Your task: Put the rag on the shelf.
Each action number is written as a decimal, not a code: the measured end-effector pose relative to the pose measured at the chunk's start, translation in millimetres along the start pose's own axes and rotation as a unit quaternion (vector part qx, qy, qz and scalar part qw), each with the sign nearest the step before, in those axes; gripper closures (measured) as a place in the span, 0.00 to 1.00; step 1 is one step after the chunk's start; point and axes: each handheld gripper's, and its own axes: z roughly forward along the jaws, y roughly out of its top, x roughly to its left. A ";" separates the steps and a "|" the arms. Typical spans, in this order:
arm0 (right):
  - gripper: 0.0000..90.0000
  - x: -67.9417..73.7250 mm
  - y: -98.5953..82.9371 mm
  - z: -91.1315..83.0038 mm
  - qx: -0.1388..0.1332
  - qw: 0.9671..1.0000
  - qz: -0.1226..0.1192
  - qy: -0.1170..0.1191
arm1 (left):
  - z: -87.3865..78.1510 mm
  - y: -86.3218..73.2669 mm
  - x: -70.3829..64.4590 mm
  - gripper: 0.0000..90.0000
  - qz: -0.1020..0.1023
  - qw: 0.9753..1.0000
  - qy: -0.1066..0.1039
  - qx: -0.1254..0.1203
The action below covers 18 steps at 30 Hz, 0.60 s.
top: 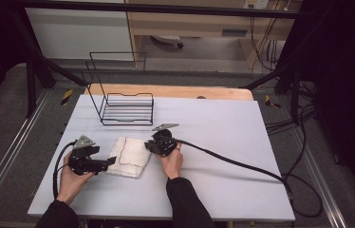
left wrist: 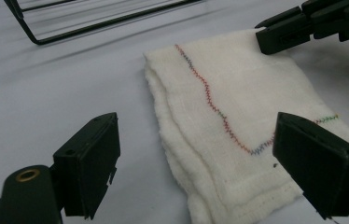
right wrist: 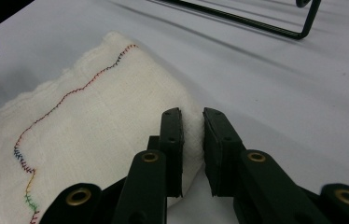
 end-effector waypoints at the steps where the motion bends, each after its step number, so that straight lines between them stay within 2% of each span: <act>1: 0.88 0.2 -0.2 -0.2 -0.001 1.000 -0.002 0.000 | 0.5 2.2 0.0 0.17 0.000 1.000 0.001 -0.002; 4: 0.88 1.0 -0.5 -0.8 -0.005 1.000 -0.006 -0.002 | 3.5 9.5 2.2 0.17 0.000 1.000 0.010 -0.004; 9: 0.88 1.6 -0.3 -1.7 -0.007 1.000 -0.010 -0.004 | 13.0 20.3 11.4 0.19 -0.014 1.000 0.022 -0.001; 12: 0.88 1.4 -0.2 -1.2 -0.008 1.000 -0.011 -0.004 | 21.7 26.7 16.7 0.22 -0.030 0.999 0.032 0.000; 18: 0.88 1.3 -0.4 -0.8 -0.009 1.000 -0.011 -0.005 | 40.8 33.3 22.2 0.28 -0.042 0.998 0.039 0.013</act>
